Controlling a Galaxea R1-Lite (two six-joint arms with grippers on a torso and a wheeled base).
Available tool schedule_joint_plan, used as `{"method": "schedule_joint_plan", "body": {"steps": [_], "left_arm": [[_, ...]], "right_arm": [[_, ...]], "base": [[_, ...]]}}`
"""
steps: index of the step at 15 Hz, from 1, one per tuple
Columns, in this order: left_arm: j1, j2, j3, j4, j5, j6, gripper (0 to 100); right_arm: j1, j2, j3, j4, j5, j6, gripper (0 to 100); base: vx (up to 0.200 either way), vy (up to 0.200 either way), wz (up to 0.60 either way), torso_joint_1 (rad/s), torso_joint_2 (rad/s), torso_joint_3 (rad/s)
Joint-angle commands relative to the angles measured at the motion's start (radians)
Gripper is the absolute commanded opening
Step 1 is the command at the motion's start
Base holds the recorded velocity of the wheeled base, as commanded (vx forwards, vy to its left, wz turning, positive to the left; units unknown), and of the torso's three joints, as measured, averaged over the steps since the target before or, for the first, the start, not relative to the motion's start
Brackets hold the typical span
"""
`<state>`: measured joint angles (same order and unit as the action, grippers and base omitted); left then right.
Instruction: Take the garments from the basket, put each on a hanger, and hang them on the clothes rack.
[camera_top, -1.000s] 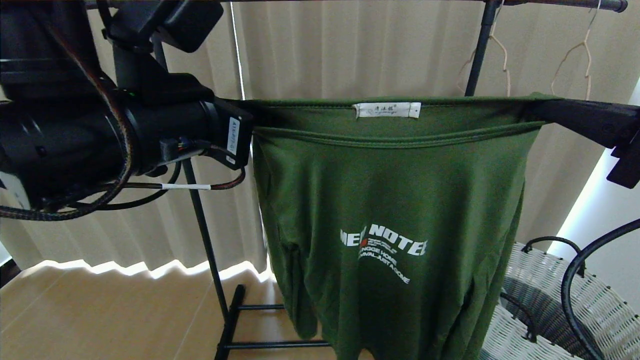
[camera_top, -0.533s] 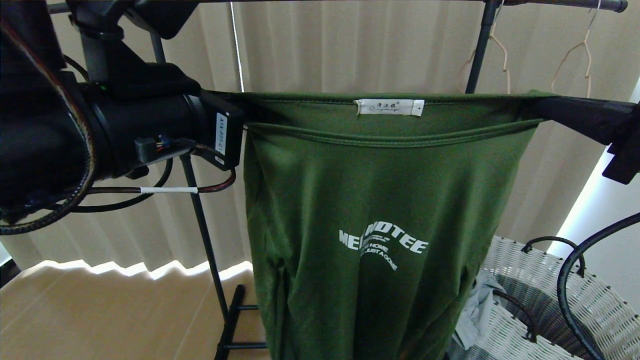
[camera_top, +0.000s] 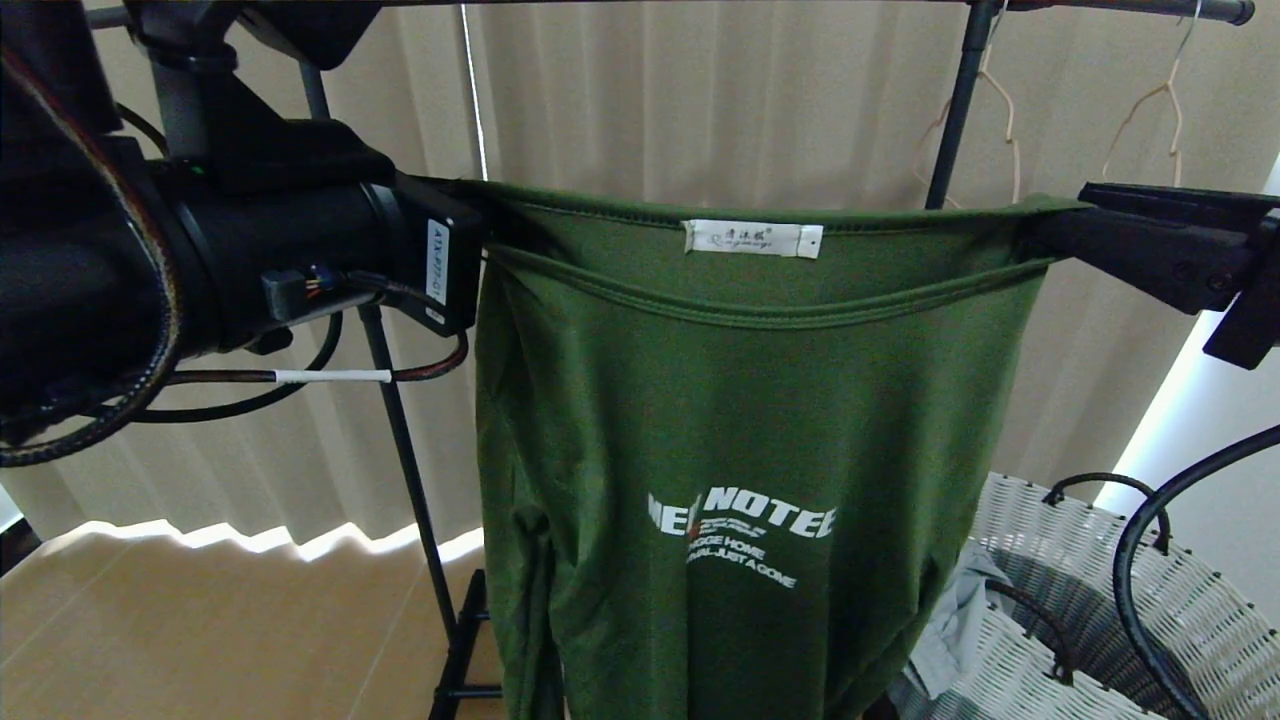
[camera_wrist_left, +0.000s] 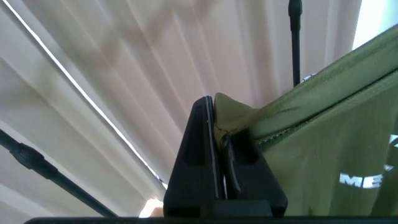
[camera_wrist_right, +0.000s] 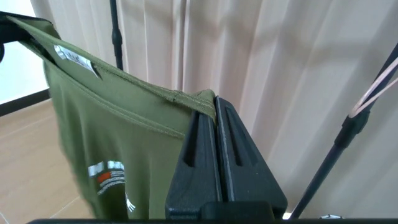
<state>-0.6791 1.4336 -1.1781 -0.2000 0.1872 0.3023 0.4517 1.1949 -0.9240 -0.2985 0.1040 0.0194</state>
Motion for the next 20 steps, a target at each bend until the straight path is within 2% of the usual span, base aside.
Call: {"method": "schedule_joint_plan", "body": {"steps": [1, 4, 12, 20], "left_arm": [[0.001, 0.001, -0.003, -0.009, 0.000, -0.002, 0], [0.024, 0.013, -0.009, -0.064, 0.006, -0.003, 0], [0.144, 0.041, -0.021, -0.064, 0.017, -0.003, 0], [0.147, 0.050, -0.015, -0.058, 0.012, -0.003, 0]], "right_arm": [[0.001, -0.006, 0.007, -0.001, 0.003, 0.001, 100], [0.002, -0.031, 0.017, -0.001, 0.008, 0.002, 100], [0.002, -0.041, 0.019, 0.010, 0.008, 0.001, 100], [0.004, -0.060, 0.050, 0.013, 0.009, -0.002, 100]], "base": [[0.000, 0.000, 0.00, 0.000, 0.00, 0.000], [0.000, 0.000, 0.00, 0.000, 0.00, 0.000], [0.000, 0.000, 0.00, 0.000, 0.00, 0.000], [0.000, 0.000, 0.00, 0.000, 0.00, 0.000]]}}
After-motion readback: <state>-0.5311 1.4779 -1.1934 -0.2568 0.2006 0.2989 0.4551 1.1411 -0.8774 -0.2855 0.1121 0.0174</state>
